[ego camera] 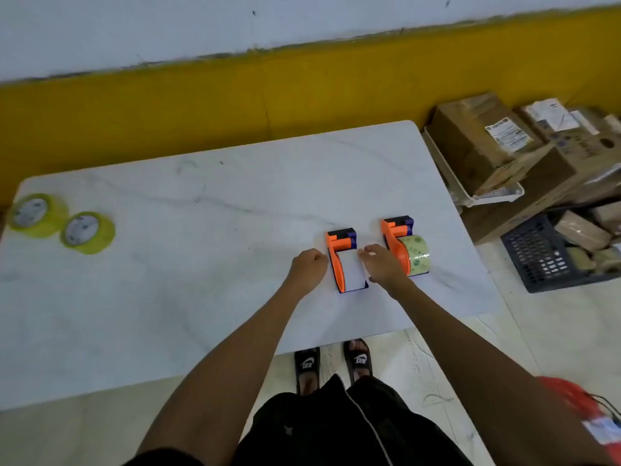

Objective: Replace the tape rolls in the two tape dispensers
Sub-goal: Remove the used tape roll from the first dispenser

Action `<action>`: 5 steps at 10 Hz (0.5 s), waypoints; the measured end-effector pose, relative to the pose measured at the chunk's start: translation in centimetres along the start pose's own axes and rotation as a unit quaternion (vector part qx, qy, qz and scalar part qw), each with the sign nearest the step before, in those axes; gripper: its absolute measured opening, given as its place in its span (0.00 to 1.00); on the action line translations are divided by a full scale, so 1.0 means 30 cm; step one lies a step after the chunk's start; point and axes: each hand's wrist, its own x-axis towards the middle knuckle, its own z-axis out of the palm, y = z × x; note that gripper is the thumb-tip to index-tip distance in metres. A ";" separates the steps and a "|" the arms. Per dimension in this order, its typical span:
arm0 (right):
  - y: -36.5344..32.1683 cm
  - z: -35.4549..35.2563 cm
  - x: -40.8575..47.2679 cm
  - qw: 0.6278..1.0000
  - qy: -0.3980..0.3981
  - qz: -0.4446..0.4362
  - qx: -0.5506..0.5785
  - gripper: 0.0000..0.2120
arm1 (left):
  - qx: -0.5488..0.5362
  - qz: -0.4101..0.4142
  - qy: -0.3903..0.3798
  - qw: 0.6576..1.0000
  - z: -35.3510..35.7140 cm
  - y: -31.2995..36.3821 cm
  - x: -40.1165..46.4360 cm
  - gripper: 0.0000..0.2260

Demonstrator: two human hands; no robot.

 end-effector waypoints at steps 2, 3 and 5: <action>-0.012 -0.024 0.016 0.999 -0.041 -0.005 -0.014 0.26 | -0.111 -0.072 0.010 0.991 0.107 0.040 -0.001 0.20; 0.006 -0.032 0.048 0.998 -0.056 -0.011 0.001 0.23 | -0.185 -0.109 0.023 0.976 0.143 0.059 -0.022 0.18; 0.037 -0.027 0.089 0.996 -0.081 -0.022 0.013 0.11 | -0.275 -0.170 0.058 0.944 0.162 0.091 -0.011 0.16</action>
